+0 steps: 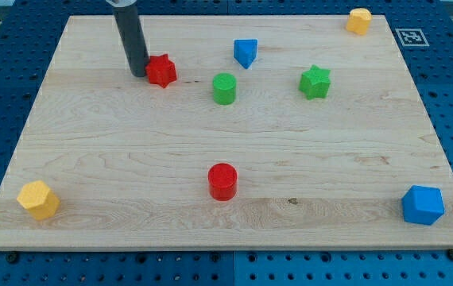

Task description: Push yellow hexagon slightly right and up

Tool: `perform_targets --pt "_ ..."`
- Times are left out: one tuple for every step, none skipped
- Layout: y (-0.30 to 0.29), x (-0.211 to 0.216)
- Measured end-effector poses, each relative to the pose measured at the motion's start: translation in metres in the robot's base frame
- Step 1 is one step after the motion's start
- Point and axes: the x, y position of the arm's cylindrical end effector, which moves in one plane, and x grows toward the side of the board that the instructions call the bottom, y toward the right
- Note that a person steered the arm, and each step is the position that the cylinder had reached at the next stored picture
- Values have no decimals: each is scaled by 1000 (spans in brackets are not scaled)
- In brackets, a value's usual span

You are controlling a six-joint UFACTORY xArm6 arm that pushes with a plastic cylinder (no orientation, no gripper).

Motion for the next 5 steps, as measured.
perform_targets --pt "-15 11" --pt "-69 82" --pt "-128 154" --pt "-142 218" --pt "-104 263"
